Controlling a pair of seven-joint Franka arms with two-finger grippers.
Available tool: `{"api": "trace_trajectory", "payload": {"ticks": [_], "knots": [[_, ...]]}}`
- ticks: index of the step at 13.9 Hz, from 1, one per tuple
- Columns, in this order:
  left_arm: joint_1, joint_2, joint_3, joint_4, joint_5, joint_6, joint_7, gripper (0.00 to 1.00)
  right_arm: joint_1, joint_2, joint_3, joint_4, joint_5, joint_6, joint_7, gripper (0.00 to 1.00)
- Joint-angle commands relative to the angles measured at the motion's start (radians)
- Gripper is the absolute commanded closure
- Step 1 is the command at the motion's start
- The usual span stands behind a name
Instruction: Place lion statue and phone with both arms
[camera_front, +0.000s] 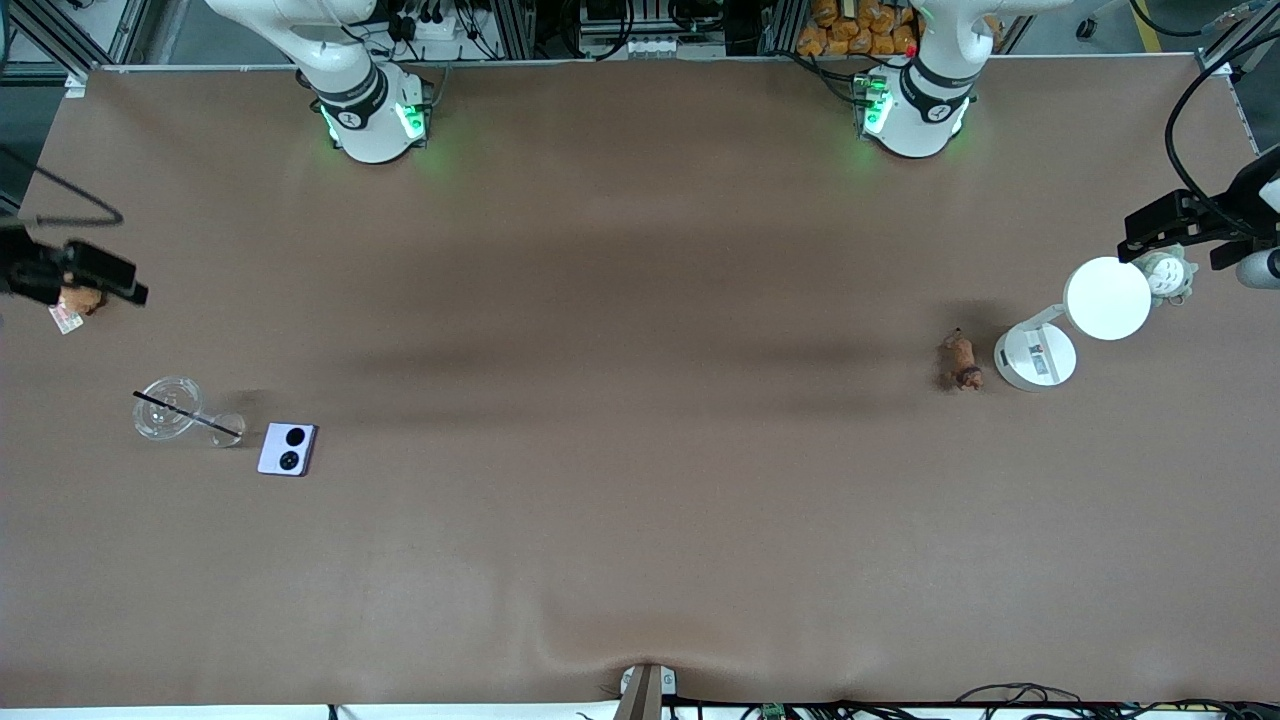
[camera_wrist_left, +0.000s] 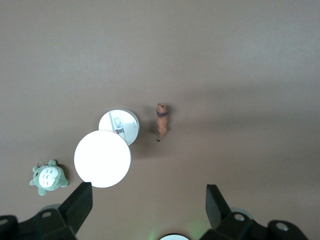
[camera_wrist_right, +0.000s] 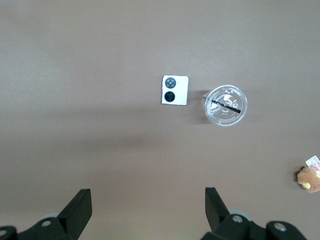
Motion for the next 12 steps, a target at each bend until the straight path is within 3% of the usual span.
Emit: {"api": "trace_trajectory", "payload": {"ticks": [1, 4, 12], "knots": [[-0.002, 0.007, 0.002, 0.019, -0.006, -0.007, 0.000, 0.00, 0.019, -0.056, -0.027, -0.043, 0.008, -0.023, 0.010, 0.00], [-0.002, 0.007, 0.002, 0.019, -0.006, -0.007, -0.001, 0.00, 0.039, -0.068, -0.061, -0.040, 0.036, -0.060, 0.073, 0.00], [-0.002, 0.008, 0.002, 0.018, -0.006, -0.007, -0.001, 0.00, 0.036, -0.100, -0.058, -0.043, 0.035, -0.068, 0.071, 0.00]]}}
